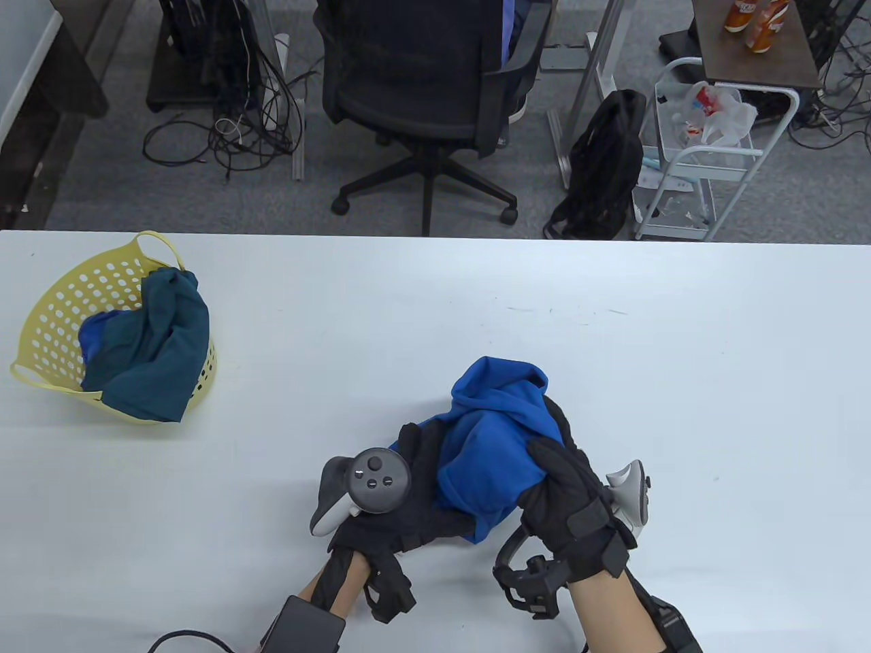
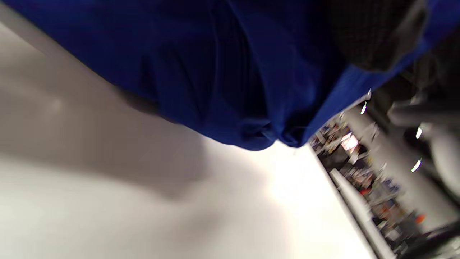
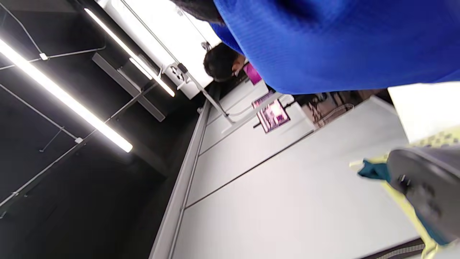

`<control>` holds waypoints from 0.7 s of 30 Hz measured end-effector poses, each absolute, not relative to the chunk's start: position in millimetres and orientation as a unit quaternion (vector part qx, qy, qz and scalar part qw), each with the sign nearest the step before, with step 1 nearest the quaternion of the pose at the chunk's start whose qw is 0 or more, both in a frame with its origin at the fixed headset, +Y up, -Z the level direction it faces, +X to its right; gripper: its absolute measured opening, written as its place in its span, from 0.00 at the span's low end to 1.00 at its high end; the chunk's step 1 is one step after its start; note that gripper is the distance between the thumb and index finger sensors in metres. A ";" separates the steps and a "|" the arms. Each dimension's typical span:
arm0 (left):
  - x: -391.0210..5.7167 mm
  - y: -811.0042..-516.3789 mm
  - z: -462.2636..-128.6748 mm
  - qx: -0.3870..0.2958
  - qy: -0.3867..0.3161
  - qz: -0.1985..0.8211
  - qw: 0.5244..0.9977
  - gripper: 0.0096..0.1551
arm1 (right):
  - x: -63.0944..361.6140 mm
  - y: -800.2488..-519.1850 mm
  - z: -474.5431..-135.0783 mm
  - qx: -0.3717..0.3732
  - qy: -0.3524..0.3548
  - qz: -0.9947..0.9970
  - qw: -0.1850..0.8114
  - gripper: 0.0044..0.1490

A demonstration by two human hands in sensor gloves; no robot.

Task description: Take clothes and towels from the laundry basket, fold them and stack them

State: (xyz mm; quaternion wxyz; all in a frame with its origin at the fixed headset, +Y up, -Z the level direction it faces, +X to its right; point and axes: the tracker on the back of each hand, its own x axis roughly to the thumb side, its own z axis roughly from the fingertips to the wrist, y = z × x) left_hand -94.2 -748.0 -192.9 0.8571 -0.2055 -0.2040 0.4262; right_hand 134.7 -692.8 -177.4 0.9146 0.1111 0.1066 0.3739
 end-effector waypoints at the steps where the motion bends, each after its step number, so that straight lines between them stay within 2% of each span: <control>1: -96.4 -749.1 -193.4 -0.210 -0.210 0.432 0.851 0.77 | 131.9 -690.7 -175.0 0.116 0.112 0.367 0.916 0.39; 2: -99.4 -749.5 -193.7 -0.208 -0.217 0.441 0.846 0.69 | 128.8 -688.0 -172.1 0.120 0.115 0.364 0.917 0.39; 4: -106.9 -745.2 -193.6 -0.180 -0.215 0.470 0.837 0.38 | 128.0 -684.4 -169.9 0.127 0.113 0.373 0.912 0.39; 5: -111.3 -741.6 -193.8 -0.165 -0.214 0.491 0.828 0.30 | 130.2 -683.9 -170.7 0.128 0.108 0.379 0.910 0.40; 8: -140.6 -726.1 -197.6 -0.109 -0.203 0.573 0.786 0.30 | 162.2 -686.4 -181.0 0.093 0.045 0.435 0.895 0.41; 10: -161.6 -717.0 -197.6 -0.090 -0.164 0.614 0.767 0.31 | 189.9 -689.3 -185.6 0.044 -0.043 0.511 0.857 0.42; 13: -177.4 -707.0 -196.9 -0.050 -0.101 0.581 0.806 0.32 | 203.6 -686.4 -186.4 0.034 -0.104 0.573 0.812 0.39; 15: -179.8 -702.3 -198.1 -0.073 -0.083 0.541 0.834 0.33 | 198.9 -683.7 -187.6 0.083 -0.113 0.644 0.752 0.33; 17: -177.6 -703.5 -198.3 -0.093 -0.087 0.523 0.843 0.33 | 185.4 -685.9 -190.1 0.154 -0.085 0.714 0.677 0.33; 18: -175.8 -704.0 -198.2 -0.099 -0.090 0.525 0.841 0.33 | 178.2 -688.0 -191.3 0.188 -0.055 0.744 0.639 0.37; 20: -168.2 -703.4 -198.4 -0.138 -0.127 0.527 0.829 0.34 | 151.5 -700.3 -193.1 0.262 0.080 0.817 0.508 0.57; 21: -164.9 -702.5 -198.3 -0.157 -0.147 0.526 0.823 0.34 | 142.9 -705.4 -193.4 0.277 0.115 0.829 0.472 0.64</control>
